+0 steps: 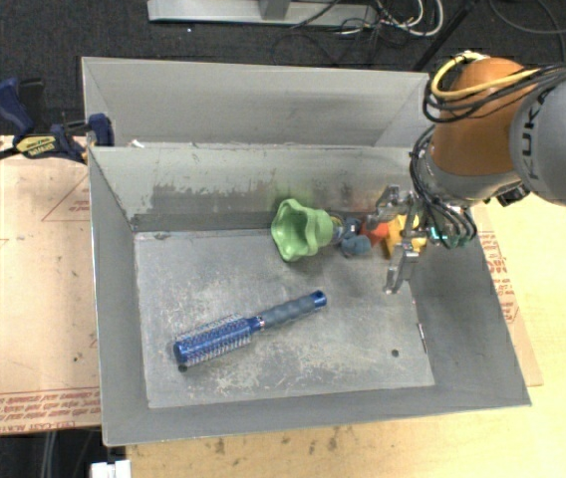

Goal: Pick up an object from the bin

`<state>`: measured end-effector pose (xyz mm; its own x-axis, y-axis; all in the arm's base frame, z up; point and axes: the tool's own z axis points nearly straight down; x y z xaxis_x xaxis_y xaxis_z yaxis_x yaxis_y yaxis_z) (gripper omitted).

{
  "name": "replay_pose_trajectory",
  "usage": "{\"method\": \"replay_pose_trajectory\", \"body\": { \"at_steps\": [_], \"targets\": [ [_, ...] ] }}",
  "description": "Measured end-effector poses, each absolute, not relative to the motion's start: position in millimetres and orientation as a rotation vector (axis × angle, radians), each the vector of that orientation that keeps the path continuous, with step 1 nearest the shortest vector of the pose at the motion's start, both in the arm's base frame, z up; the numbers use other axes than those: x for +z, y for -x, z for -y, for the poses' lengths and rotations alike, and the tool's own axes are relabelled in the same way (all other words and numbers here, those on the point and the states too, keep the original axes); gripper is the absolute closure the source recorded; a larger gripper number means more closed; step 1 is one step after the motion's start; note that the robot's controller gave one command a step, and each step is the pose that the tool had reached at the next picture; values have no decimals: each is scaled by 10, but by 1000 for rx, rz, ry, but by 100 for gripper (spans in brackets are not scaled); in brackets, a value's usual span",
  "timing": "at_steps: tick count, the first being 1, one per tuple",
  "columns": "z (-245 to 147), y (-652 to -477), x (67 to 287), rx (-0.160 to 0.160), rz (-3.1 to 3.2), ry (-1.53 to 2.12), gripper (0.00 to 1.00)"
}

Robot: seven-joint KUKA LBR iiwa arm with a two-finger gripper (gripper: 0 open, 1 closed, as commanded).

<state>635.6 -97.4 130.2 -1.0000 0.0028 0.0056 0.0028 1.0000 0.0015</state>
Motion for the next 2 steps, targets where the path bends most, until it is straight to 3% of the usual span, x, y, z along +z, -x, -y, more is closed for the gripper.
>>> {"method": "replay_pose_trajectory", "body": {
  "at_steps": [1,2],
  "targets": [
    [422,-6569,1448,-5,3147,-62,0],
    [385,-6583,951,-2,3147,-120,0]
  ]
}}
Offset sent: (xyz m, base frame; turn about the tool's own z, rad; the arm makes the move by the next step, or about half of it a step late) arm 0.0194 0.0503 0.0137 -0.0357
